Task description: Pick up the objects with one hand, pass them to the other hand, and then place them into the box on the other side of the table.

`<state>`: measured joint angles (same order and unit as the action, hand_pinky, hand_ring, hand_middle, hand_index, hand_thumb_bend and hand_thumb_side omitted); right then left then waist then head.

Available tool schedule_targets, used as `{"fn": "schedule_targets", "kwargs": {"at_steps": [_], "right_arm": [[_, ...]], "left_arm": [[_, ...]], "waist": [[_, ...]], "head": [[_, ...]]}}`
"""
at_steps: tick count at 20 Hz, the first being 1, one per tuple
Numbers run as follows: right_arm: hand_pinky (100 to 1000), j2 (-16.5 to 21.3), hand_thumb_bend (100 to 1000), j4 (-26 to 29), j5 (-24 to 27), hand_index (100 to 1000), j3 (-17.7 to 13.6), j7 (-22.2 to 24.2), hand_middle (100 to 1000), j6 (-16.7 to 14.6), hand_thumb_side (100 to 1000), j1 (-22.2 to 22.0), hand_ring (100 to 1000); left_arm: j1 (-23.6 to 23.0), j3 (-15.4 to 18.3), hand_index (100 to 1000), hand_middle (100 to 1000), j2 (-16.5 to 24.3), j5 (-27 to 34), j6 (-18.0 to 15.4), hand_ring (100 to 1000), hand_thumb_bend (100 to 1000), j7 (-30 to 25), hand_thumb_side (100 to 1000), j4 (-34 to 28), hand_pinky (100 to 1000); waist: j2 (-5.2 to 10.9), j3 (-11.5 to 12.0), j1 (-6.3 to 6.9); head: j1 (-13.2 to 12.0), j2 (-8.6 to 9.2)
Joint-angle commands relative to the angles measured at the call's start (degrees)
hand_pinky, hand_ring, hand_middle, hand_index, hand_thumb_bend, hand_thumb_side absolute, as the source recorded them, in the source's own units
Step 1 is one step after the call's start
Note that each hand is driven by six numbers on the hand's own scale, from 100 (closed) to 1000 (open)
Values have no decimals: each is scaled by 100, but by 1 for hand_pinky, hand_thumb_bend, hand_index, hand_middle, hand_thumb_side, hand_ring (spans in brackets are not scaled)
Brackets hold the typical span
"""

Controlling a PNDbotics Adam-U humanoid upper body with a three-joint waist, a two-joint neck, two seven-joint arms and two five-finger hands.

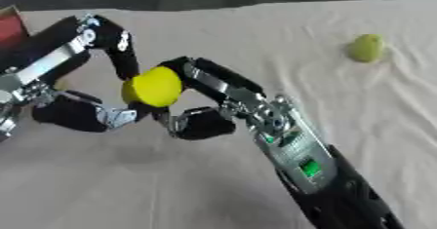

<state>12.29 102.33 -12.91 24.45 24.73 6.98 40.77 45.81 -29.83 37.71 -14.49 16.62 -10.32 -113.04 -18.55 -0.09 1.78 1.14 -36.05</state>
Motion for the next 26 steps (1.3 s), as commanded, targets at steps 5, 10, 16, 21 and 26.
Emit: {"fn": "schedule_targets", "kwargs": {"at_steps": [5,10,16,21,26], "right_arm": [[706,2,324,81,-122,811,-4,226,690,-231,100,54,677],[713,4,360,70,-169,828,-39,209,719,-263,100,54,699],[713,2,354,61,-177,835,-61,86,724,-219,100,54,703],[713,7,354,53,-175,843,-69,10,732,-162,100,47,707],[716,3,360,49,-214,862,-93,-93,739,-103,100,43,712]], "left_arm": [[110,151,485,414,22,-117,-59,447,435,4,100,-43,536],[96,167,482,412,43,-134,-70,444,443,6,100,-62,528],[69,158,462,396,87,-126,-70,426,457,-5,100,-97,503],[41,156,443,380,108,-89,-60,409,464,12,100,-122,481],[12,148,425,365,158,-7,-147,393,466,37,100,-154,472]], "waist": [[107,-14,0],[105,-14,1],[111,-16,1],[108,-20,1],[104,-21,-1]], "head": [[-8,75],[-13,78],[-18,81],[-18,85],[-17,87]]}}
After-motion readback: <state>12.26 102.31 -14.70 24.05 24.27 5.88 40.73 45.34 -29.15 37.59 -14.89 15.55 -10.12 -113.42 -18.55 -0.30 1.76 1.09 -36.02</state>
